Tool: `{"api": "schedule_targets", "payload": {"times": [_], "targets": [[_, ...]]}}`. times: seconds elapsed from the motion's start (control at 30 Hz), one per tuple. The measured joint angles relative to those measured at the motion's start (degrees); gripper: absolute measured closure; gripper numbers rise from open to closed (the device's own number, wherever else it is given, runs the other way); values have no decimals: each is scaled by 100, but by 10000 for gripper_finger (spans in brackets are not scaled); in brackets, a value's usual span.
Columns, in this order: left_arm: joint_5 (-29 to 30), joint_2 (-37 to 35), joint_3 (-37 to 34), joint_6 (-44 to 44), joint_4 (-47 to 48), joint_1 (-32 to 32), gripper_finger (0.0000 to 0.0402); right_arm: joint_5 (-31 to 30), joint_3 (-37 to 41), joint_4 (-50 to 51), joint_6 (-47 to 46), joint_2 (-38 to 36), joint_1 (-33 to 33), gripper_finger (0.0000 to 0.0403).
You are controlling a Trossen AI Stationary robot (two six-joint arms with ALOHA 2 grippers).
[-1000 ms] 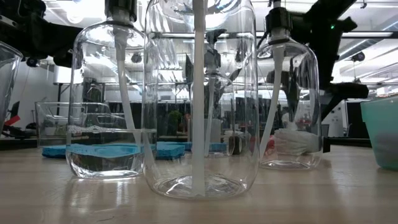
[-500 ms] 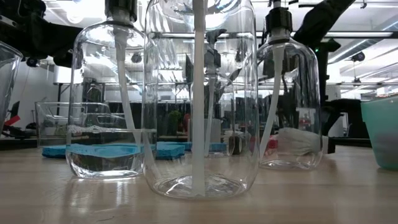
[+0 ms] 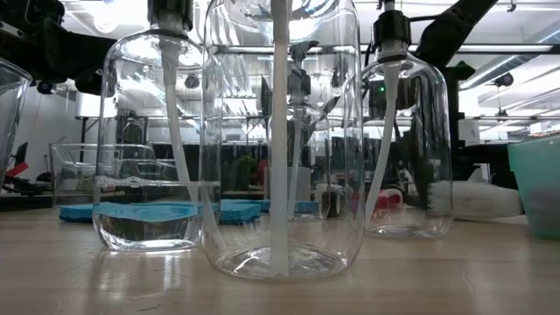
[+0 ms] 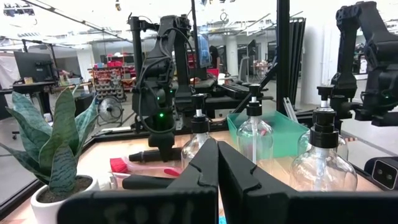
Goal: Pick & Place Kitchen Sink Supplies
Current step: Put the black dish brush into the green bin
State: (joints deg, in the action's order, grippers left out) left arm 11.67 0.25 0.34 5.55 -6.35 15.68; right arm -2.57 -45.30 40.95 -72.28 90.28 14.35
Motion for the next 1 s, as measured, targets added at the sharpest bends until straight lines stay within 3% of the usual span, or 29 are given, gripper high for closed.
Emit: {"api": "schedule_targets", "payload": {"times": [0.1,0.3,0.63,0.83,1.0], "targets": [[1,0,0,-1,1,0,401,27,-13,29,388,-112,-10,299],[-1,0,0,-1,0,0,401,162,-16,168,909,-418,-4,299],[0,0,0,0,4,0,401,272,-424,1857,1605,-1518,-112,298],[0,0,0,0,1,0,401,267,-1123,2334,2019,-2159,-658,297],[-1,0,0,-1,2,0,401,311,-1881,2958,1722,-2358,-1729,297]]}}
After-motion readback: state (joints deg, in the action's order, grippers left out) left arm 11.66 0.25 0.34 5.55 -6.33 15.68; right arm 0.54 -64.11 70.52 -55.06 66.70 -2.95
